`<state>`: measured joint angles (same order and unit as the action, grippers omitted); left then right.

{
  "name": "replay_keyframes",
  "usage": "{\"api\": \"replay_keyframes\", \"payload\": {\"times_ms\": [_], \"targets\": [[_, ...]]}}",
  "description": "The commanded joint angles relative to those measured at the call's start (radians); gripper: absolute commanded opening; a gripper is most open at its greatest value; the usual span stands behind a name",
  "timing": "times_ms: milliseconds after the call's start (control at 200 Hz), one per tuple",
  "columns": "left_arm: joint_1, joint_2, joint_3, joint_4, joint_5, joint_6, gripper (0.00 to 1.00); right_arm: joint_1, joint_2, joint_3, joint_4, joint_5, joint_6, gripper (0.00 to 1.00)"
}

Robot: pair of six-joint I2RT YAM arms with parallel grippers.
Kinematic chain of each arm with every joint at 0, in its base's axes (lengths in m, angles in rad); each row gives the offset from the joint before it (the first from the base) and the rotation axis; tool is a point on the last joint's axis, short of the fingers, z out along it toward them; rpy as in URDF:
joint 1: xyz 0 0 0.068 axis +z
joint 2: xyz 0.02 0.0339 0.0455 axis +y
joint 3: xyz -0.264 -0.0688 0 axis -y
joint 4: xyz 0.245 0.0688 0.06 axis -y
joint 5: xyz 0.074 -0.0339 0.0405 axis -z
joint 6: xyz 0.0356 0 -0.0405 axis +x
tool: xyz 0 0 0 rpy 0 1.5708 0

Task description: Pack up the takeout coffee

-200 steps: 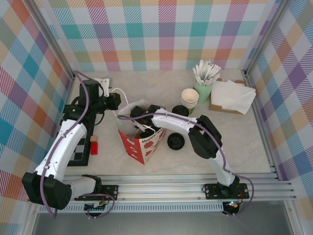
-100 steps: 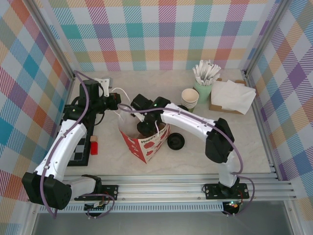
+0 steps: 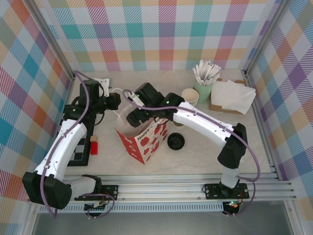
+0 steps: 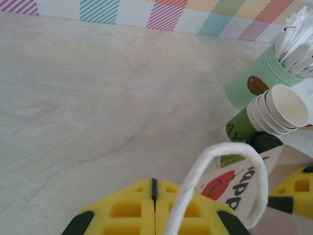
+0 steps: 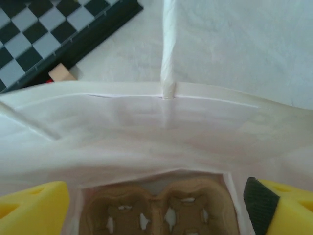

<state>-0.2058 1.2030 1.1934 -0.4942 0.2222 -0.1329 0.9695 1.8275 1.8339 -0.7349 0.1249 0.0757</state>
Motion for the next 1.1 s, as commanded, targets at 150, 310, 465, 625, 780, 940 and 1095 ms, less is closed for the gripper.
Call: {"api": "replay_keyframes", "payload": {"times_ms": [150,310,465,625,780,940,1095], "targets": [[0.014,0.009,0.024,0.002,-0.021,0.013,0.0,0.005,-0.151,-0.127,0.277,0.077,0.036,1.0],[0.014,0.016,0.022,0.012,-0.022,0.009,0.0,0.004,-0.261,-0.302,0.557,0.112,0.063,1.0],[0.014,0.023,0.029,0.031,0.007,0.018,0.0,0.004,-0.344,-0.493,0.949,0.139,0.001,1.0],[0.014,0.038,0.037,0.079,0.083,0.027,0.0,0.003,-0.298,-0.483,1.028,0.191,-0.068,1.0],[0.013,0.066,0.043,0.107,0.129,0.027,0.0,0.003,-0.216,-0.459,1.203,0.2,-0.109,1.0],[0.014,0.081,0.056,0.083,0.103,0.035,0.0,0.002,-0.194,-0.386,1.285,0.219,-0.163,1.0],[0.014,0.07,0.049,0.076,0.059,0.045,0.0,-0.001,-0.239,-0.407,1.349,0.22,-0.222,1.0]]}}
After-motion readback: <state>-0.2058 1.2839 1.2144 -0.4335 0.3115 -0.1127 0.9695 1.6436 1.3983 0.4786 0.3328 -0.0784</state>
